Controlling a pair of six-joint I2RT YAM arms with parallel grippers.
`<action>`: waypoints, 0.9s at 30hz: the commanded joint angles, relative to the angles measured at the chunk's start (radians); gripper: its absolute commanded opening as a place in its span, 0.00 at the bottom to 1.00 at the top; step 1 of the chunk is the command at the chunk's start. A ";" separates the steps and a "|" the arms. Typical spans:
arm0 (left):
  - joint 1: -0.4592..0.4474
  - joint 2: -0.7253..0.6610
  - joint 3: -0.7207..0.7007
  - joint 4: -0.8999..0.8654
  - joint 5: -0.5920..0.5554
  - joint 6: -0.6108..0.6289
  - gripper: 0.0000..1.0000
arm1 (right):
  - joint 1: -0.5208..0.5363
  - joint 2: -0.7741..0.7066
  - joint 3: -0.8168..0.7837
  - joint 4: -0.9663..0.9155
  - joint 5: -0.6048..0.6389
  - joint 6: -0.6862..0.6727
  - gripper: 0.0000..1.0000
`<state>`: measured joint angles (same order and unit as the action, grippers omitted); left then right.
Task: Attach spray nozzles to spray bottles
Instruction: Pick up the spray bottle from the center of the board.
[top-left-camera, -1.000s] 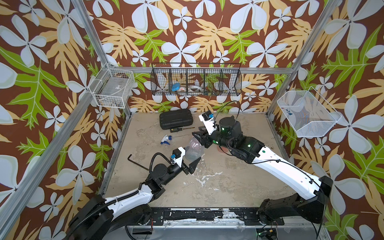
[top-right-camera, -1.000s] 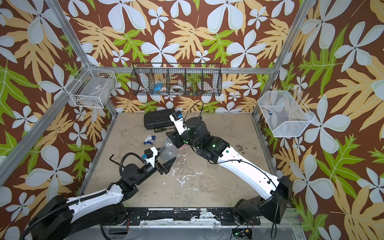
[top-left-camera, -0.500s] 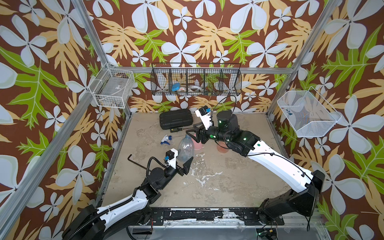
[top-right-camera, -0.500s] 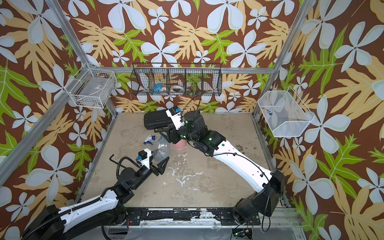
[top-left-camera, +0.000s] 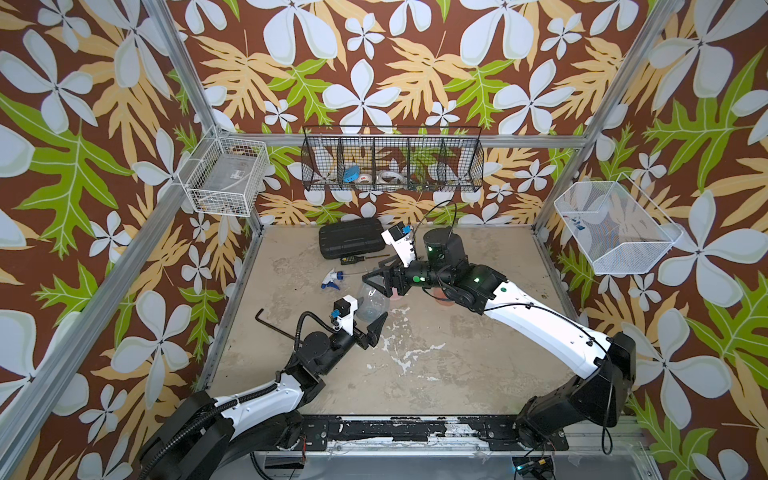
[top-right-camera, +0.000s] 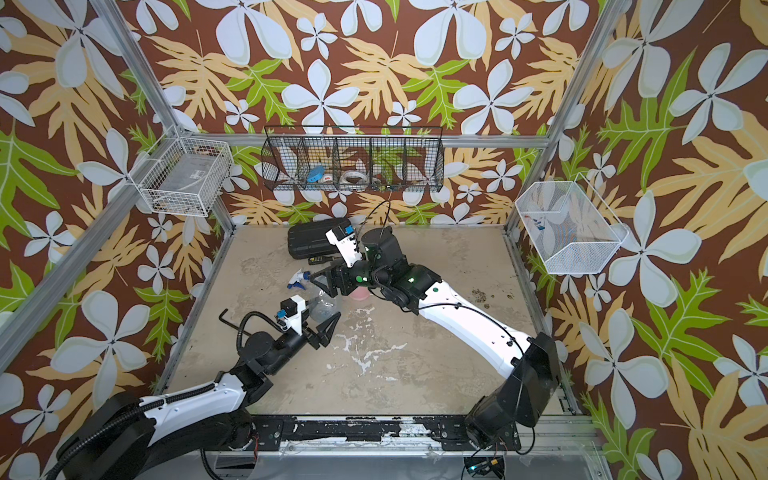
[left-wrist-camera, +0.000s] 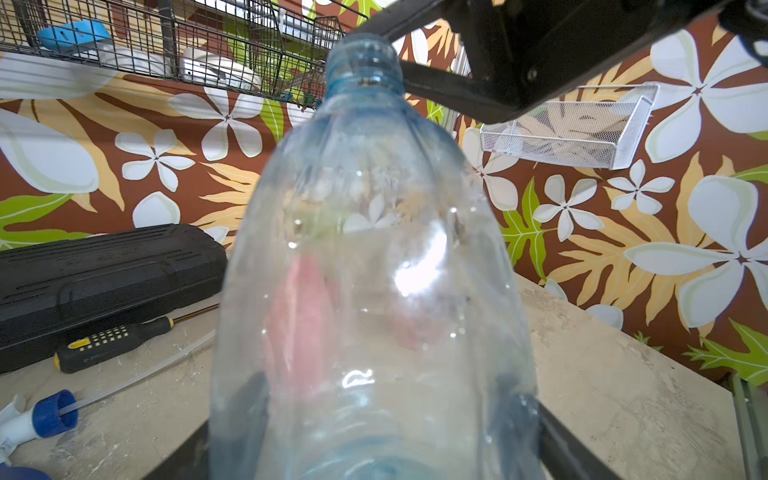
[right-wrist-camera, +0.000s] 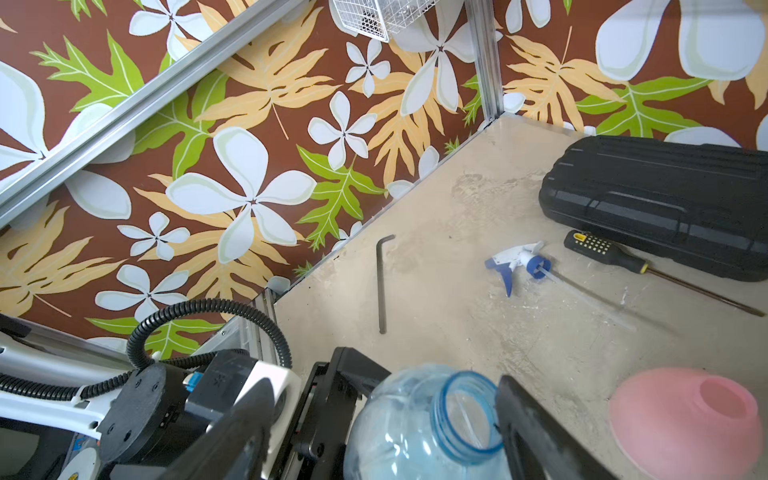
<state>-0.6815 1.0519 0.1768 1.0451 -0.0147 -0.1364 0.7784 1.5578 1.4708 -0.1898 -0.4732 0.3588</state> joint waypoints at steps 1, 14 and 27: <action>0.009 0.018 0.008 0.106 0.035 -0.006 0.65 | 0.002 0.017 0.020 0.000 -0.054 0.014 0.83; 0.025 0.022 -0.004 0.124 0.055 -0.004 0.65 | -0.027 -0.001 0.049 -0.035 0.152 0.032 0.84; 0.024 0.057 0.034 0.098 0.064 -0.013 0.66 | 0.049 0.037 0.103 -0.074 0.036 0.020 0.82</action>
<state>-0.6575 1.1046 0.2008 1.1263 0.0353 -0.1356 0.8112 1.6020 1.5665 -0.2554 -0.3962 0.3847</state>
